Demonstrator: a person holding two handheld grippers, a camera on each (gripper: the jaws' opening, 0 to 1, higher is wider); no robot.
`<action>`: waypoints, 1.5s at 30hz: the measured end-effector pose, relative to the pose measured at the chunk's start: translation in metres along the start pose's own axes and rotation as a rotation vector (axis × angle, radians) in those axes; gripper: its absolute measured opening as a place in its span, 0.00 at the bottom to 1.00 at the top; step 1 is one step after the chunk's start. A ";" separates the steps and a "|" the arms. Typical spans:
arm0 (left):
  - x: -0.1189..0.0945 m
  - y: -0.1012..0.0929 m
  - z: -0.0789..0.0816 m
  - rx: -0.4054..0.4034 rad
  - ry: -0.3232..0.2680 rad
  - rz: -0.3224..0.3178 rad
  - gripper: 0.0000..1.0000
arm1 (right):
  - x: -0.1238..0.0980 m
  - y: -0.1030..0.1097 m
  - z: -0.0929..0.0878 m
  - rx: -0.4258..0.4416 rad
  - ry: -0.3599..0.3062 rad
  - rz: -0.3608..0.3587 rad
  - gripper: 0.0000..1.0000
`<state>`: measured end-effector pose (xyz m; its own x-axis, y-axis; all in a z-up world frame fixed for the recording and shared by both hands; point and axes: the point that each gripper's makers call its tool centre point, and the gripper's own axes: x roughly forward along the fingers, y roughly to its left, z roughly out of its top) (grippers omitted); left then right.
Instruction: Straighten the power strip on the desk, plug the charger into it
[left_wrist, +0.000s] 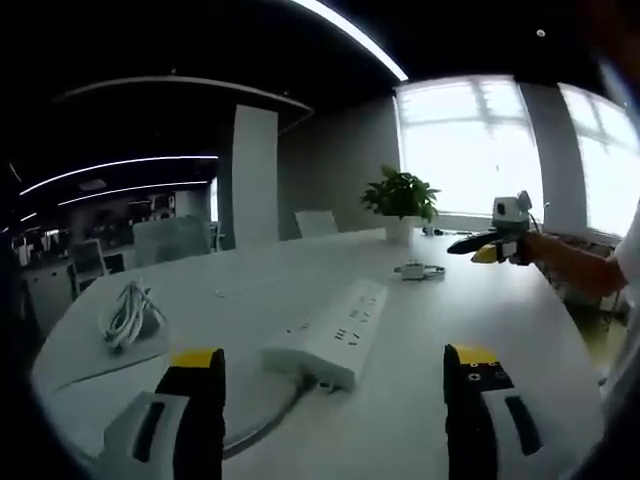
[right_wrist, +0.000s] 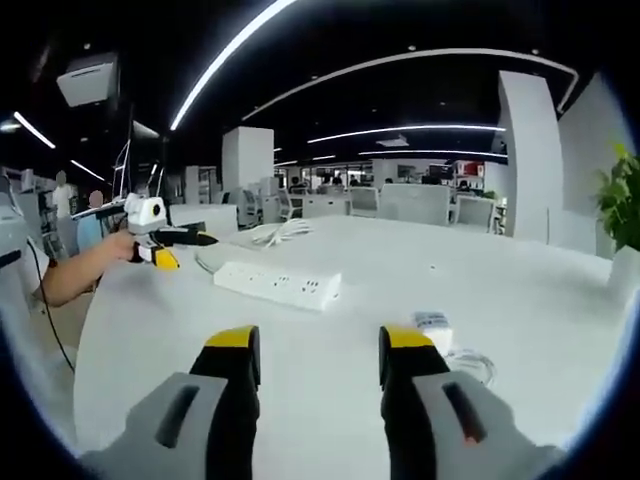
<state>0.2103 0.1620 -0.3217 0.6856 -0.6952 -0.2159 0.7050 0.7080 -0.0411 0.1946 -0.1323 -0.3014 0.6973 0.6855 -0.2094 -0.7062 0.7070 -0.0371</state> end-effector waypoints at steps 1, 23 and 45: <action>0.000 0.000 0.000 0.001 0.001 0.000 0.92 | 0.000 0.000 0.000 0.000 0.000 0.000 0.46; 0.007 0.002 -0.010 -0.026 0.002 -0.008 0.92 | 0.020 0.002 -0.007 0.025 -0.006 0.042 0.46; 0.010 0.007 -0.017 -0.046 0.005 -0.009 0.91 | 0.045 0.004 -0.021 0.099 -0.016 0.076 0.46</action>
<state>0.2189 0.1616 -0.3409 0.6785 -0.7008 -0.2205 0.7018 0.7070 -0.0874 0.2211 -0.1023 -0.3315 0.6445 0.7400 -0.1924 -0.7422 0.6659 0.0752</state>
